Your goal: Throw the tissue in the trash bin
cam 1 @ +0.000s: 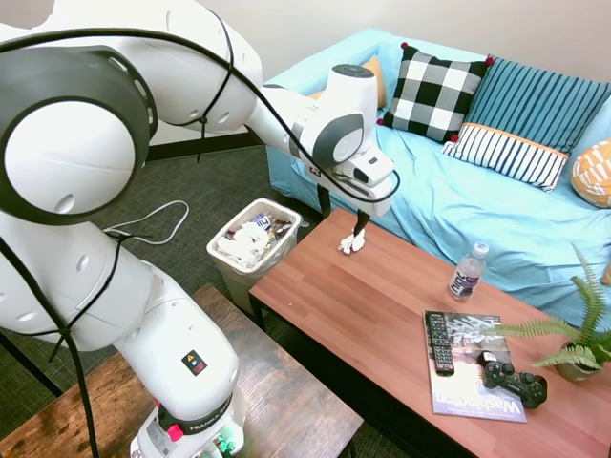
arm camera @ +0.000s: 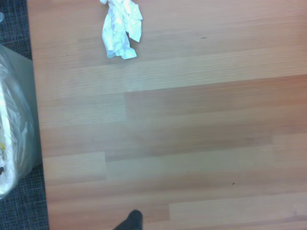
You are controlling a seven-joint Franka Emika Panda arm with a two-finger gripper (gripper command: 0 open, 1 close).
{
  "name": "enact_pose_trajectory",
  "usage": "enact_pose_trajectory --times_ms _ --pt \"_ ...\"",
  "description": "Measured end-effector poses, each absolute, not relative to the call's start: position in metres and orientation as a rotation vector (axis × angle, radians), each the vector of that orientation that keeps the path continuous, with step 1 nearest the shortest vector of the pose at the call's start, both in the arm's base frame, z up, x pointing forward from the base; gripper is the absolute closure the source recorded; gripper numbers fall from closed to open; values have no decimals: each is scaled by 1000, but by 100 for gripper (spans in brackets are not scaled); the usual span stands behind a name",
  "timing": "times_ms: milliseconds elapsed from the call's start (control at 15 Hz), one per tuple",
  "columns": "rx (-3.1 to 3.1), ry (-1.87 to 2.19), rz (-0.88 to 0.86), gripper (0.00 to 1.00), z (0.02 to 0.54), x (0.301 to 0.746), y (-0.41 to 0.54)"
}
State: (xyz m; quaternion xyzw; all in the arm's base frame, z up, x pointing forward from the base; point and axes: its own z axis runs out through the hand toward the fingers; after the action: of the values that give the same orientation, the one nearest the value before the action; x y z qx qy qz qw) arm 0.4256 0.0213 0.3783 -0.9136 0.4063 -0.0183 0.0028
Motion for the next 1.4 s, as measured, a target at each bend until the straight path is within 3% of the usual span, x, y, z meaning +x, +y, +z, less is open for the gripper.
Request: enact_pose_trajectory --times_ms 400,933,1400 --pt "-2852 1275 -112 0 364 449 29" --pt "-2929 1182 -145 0 285 561 89" --pt "-2983 1207 -41 0 193 628 120"
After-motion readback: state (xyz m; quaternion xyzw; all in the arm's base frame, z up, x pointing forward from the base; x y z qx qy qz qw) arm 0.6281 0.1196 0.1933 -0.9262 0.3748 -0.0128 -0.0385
